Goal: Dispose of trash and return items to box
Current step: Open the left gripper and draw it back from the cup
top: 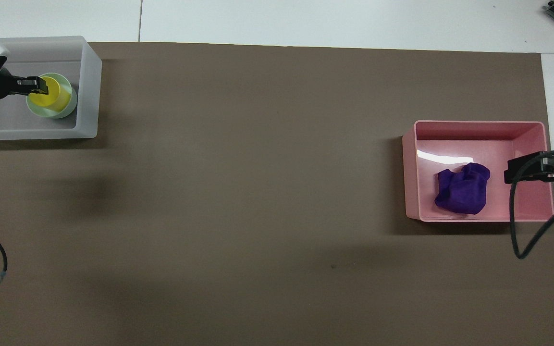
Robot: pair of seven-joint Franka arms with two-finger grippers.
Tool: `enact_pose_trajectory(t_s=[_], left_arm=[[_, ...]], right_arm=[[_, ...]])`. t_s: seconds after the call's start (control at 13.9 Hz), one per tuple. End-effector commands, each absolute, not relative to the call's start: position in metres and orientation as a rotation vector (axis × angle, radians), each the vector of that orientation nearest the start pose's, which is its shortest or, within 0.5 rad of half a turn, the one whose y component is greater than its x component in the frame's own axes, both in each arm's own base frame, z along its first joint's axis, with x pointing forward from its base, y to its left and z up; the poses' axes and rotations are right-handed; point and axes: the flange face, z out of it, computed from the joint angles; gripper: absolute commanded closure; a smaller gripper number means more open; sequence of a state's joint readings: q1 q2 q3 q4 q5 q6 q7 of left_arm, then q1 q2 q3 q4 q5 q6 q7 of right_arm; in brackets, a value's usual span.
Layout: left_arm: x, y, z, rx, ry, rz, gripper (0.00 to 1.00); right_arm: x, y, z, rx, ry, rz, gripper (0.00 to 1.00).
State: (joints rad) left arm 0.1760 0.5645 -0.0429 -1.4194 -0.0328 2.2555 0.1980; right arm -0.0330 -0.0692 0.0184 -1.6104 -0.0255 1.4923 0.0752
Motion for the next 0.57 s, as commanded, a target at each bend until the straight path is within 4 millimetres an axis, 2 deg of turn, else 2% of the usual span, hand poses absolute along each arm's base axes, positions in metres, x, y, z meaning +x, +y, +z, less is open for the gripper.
enact_pose_trajectory(t_s=[0.0, 0.36, 0.43, 0.5], left_arm=[[0.706, 0.079, 0.448, -3.114, 0.168, -0.409, 0.0], [0.642, -0.014, 0.504, -3.117, 0.358, -0.365, 0.0], [0.63, -0.036, 0.51, -3.123, 0.394, -0.331, 0.0], [0.62, -0.049, 0.514, -3.135, 0.368, -0.304, 0.0]], right_arm=[[0.518, -0.013, 0.636, -3.167, 0.145, 0.06, 0.0], [0.518, -0.013, 0.636, -3.167, 0.148, 0.06, 0.0], [0.518, -0.013, 0.636, -3.167, 0.148, 0.06, 0.0], [0.518, -0.014, 0.636, -3.167, 0.15, 0.06, 0.0]])
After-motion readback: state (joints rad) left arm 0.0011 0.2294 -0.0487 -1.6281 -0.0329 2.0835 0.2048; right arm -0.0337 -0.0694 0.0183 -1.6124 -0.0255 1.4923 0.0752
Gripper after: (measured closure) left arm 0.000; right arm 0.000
